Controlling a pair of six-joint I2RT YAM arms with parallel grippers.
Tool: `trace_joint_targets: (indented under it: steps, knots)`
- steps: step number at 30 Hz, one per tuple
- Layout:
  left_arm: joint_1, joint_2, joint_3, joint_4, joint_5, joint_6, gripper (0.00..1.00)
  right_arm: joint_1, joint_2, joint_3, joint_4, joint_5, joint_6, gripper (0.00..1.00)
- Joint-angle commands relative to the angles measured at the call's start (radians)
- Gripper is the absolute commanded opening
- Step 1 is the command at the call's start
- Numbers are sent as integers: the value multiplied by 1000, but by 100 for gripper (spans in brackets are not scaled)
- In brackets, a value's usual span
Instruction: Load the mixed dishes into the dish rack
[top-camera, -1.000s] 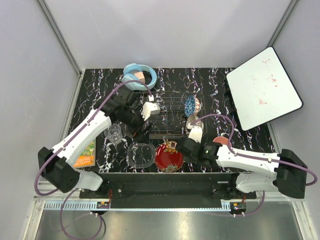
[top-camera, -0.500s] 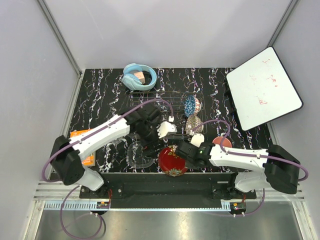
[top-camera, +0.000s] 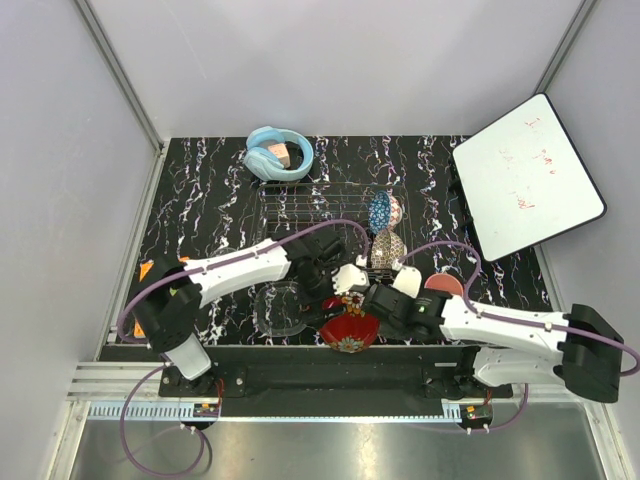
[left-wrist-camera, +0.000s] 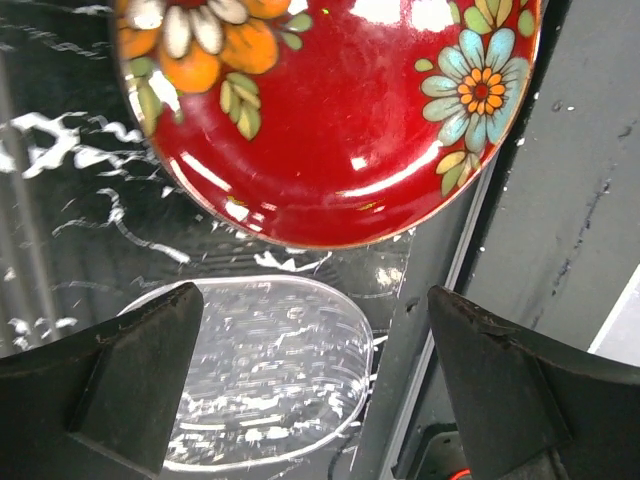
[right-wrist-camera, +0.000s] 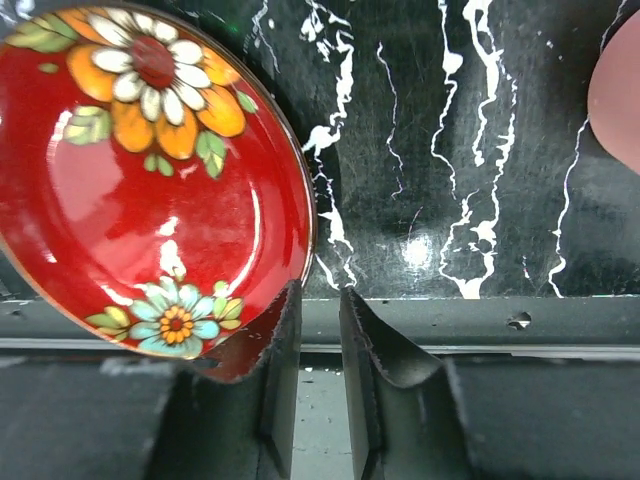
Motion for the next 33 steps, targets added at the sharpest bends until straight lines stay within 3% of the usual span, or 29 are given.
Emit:
trace_joint_targets:
  steps: [1,6,11,20,23,29,33]
  knots:
    - [-19,28,-25,93,-18,0,99,8,-83,-28,-16,75,52,28]
    - [-20,54,-65,176,-14,-12,99,8,-174,-71,-7,93,81,30]
    - [-19,84,-63,201,22,-6,93,5,-208,-95,18,109,107,34]
    - [-20,133,-12,169,59,-29,95,-49,-91,-86,182,44,15,44]
    - [-16,156,4,155,64,-35,87,-104,-13,-83,214,-20,-16,44]
    - [-13,176,26,144,65,-50,85,-200,47,-118,317,-150,-80,43]
    - [-11,193,46,135,70,-63,77,-211,84,-109,337,-183,-111,42]
